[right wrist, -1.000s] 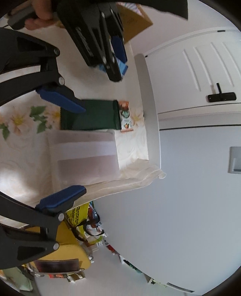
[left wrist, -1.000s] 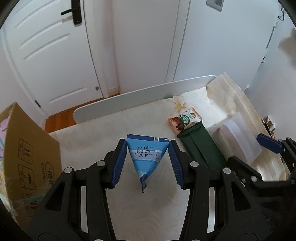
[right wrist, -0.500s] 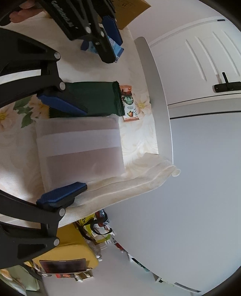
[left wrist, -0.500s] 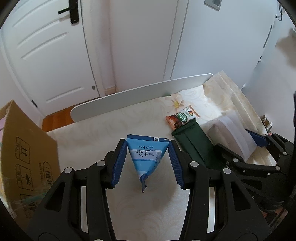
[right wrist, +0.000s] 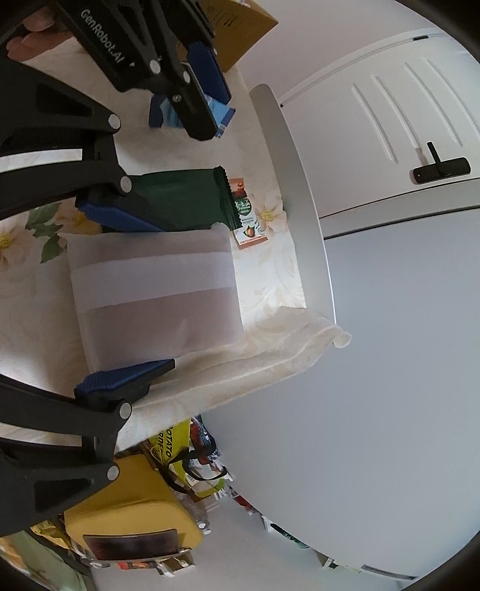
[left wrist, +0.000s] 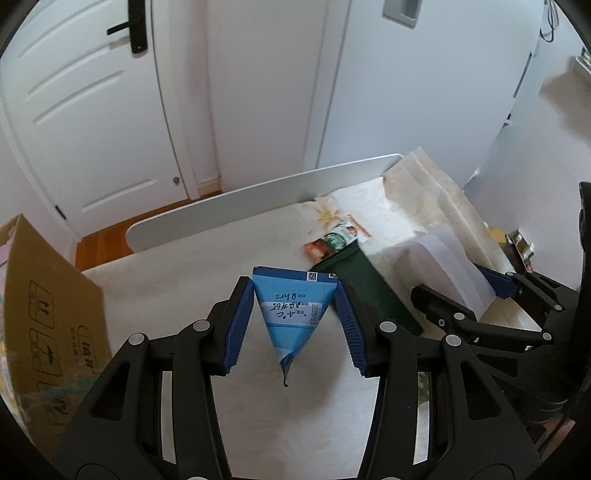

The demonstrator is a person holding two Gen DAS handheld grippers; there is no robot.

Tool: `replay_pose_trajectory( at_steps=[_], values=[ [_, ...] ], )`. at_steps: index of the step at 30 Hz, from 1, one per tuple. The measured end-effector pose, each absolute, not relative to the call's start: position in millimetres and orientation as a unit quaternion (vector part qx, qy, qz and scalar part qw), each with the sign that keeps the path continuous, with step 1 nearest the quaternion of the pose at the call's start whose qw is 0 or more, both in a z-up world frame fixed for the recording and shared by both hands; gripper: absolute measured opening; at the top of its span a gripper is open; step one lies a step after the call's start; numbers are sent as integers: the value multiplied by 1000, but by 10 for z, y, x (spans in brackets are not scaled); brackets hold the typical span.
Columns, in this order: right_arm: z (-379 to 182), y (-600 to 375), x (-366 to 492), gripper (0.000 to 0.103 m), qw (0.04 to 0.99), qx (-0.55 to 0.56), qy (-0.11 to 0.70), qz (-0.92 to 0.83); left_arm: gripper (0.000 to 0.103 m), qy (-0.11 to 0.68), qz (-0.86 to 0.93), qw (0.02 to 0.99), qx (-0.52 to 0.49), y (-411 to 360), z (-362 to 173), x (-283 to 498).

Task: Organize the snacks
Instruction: 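Hold the blue packet in the left tool while the right tool grasps the white pack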

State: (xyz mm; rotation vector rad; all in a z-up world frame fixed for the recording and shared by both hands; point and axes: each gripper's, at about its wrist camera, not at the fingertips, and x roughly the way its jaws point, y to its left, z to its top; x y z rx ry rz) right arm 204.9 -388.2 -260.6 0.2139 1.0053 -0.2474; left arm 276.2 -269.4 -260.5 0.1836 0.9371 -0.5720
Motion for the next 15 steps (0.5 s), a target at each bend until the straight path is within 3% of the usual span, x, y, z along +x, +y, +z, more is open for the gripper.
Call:
replay_pose_trajectory(
  at_steps=[9,10,11,15],
  values=[
    [-2421,-4006,1958,58,877,108,456,-108,42,433,-276,854,83,-2786,-2489,2654],
    [-2405,-4007,1954,58,878,108,454,-107,37,432,-276,855,83,-2796,-2473,2641],
    [-2383,-4011,1941,58,879,108,452,-105,14,431,-277,855,81,-2809,-2456,2623],
    [-2304,-4002,1906,58,884,103,444,-100,11,434,-268,856,83,-2842,-2441,2603]
  ],
)
